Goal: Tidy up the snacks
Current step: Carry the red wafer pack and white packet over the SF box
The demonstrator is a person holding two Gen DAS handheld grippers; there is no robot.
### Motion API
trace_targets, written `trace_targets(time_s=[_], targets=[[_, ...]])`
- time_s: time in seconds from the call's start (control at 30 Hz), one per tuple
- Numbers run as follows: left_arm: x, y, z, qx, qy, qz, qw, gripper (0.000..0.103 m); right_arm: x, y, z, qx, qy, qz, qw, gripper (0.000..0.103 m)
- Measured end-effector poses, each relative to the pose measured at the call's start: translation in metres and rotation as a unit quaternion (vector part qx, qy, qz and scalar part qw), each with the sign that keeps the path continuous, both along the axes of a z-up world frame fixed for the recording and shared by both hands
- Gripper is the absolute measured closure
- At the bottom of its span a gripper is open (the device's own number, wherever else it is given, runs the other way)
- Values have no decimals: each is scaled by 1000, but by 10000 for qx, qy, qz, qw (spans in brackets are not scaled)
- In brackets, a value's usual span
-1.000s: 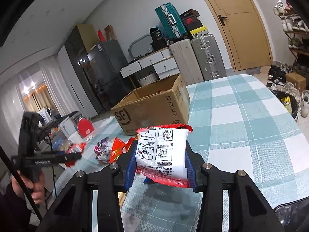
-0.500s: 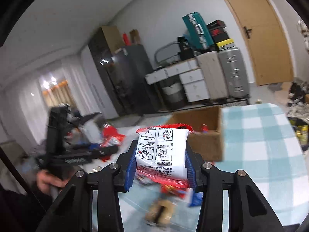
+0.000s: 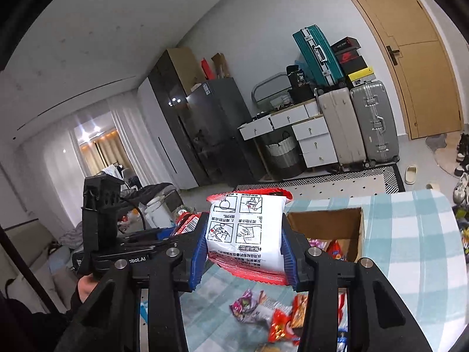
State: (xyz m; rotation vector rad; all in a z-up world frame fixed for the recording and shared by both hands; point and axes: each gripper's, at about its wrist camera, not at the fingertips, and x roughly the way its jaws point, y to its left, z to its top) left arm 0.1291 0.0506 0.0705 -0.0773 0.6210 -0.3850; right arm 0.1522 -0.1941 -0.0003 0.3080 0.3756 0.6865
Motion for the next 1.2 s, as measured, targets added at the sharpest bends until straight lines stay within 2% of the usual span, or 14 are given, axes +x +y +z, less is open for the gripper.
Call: trace_targets(time_s=[0.27,0.53,0.8,1.2], targets=[[61,-18,7,329,115,28,9994,58,41,8,22,-538,40,-158,9984,59],[139,-41,-20,375,491,-35,9981,58,102,5,15,-654,270,-261,9972,59],[209,-59,-66,580,849,-128,9946,58,179,22,-26,-1060,792,-249,9909,59],[267,-59,-148,549,1481,-161,9873,58,238,30,-100,-1307,1396,-210,9813,59]])
